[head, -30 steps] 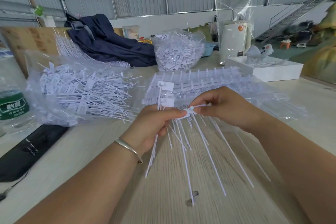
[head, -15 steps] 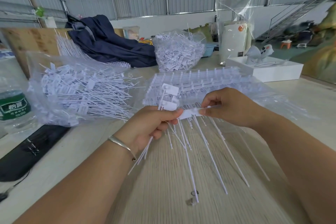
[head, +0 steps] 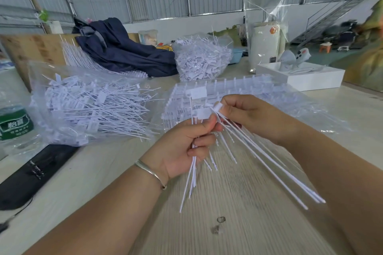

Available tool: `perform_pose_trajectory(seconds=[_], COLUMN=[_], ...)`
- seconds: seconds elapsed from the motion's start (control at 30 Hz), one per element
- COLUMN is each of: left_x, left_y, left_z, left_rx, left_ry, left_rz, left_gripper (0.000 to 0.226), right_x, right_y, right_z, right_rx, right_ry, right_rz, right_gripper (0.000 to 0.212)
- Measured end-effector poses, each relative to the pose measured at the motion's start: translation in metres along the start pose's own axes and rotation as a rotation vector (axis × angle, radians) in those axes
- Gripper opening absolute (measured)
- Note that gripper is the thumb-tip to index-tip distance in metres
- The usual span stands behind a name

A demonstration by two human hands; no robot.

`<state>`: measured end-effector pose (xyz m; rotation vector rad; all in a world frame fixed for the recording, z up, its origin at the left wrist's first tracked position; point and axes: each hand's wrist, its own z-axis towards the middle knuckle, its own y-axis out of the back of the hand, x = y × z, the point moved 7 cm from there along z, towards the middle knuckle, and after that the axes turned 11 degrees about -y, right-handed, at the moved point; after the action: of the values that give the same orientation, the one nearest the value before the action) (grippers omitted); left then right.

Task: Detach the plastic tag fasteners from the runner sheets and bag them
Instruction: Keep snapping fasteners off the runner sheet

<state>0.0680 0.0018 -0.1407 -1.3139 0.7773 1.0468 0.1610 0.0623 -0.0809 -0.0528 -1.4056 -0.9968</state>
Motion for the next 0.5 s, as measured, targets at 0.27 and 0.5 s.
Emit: perform_pose_trajectory(seconds=[0.27,0.5], left_x=[0.000,-0.005], left_y=[0.003,0.033], left_z=[-0.001,0.002], left_rx=[-0.016,-0.308], left_ry=[0.035,0.005], left_rz=[-0.041,0.370], left_gripper=[0.014,0.009], right_x=[-0.007,-0.007], right_y=[0.006,0.024], right_z=[0.004,-0.002], right_rx=[-0.164,-0.510], right_ry=[0.031,0.131], right_rz=[-0.152,-0.719], right_gripper=[0.070,0.042])
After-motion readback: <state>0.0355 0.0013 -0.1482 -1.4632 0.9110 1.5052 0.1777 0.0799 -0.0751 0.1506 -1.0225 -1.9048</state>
